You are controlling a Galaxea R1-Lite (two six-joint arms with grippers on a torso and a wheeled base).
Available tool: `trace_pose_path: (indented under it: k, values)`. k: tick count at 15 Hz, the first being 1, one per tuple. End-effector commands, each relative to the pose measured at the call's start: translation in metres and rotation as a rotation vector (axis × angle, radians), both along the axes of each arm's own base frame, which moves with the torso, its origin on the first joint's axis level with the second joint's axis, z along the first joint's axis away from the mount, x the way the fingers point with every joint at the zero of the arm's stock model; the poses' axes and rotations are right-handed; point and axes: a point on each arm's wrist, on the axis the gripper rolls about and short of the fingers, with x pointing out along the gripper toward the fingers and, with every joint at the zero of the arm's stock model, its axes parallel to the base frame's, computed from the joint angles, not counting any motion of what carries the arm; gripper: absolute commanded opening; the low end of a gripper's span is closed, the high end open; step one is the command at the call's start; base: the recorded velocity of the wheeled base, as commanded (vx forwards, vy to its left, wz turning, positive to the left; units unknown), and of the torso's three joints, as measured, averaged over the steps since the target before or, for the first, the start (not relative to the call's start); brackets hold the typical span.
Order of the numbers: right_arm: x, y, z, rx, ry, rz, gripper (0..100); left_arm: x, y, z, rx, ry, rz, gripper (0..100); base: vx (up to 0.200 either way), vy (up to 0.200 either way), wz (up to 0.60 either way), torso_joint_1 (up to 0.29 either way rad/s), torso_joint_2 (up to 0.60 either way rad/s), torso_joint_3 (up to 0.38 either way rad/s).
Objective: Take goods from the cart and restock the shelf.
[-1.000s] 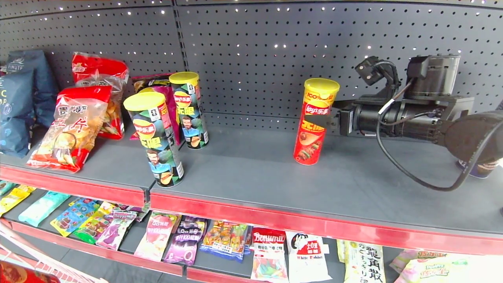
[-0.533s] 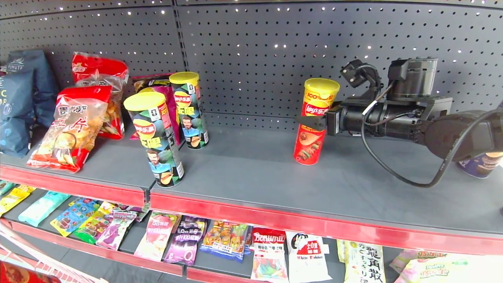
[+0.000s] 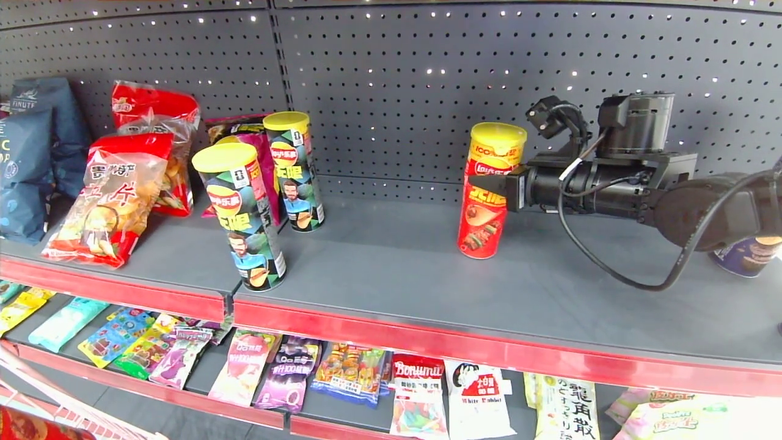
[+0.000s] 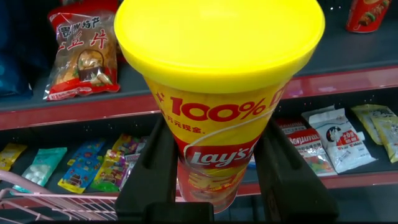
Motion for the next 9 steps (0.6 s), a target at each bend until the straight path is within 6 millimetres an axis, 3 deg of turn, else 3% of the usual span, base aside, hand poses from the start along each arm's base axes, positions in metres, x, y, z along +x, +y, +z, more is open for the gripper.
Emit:
trace_pose_path:
  k: [1, 2, 3, 4, 5, 9]
  values:
    - [-0.023, -0.007, 0.015, 0.007, -0.031, -0.015, 0, 0.000, 0.000, -0.001, -0.001, 0.003, 0.000, 0, 0.000, 0.000, 0.00, 0.000, 0.00, 0.000]
    - [-0.037, -0.008, 0.017, 0.006, -0.029, -0.003, 0, 0.000, 0.000, -0.002, -0.001, 0.004, 0.000, 0, 0.000, 0.000, 0.00, 0.000, 0.00, 0.000]
    - [-0.039, -0.008, 0.017, 0.006, -0.029, -0.001, 0, 0.000, 0.000, -0.002, -0.001, 0.004, 0.000, 0, 0.000, 0.000, 0.00, 0.000, 0.00, 0.000]
    - [-0.063, -0.012, 0.021, 0.008, -0.031, 0.008, 0, 0.001, 0.000, -0.002, 0.000, 0.009, -0.002, 0, 0.000, 0.000, 0.00, 0.000, 0.00, 0.000]
    - [-0.073, -0.014, 0.021, 0.008, -0.030, 0.003, 0, 0.001, 0.000, -0.002, 0.000, 0.009, -0.002, 0, 0.000, 0.000, 0.00, 0.000, 0.00, 0.000]
    - [-0.098, -0.019, 0.015, 0.014, -0.005, 0.004, 0, 0.003, 0.000, -0.005, 0.003, 0.021, -0.005, 0, 0.000, 0.000, 0.00, 0.000, 0.00, 0.000]
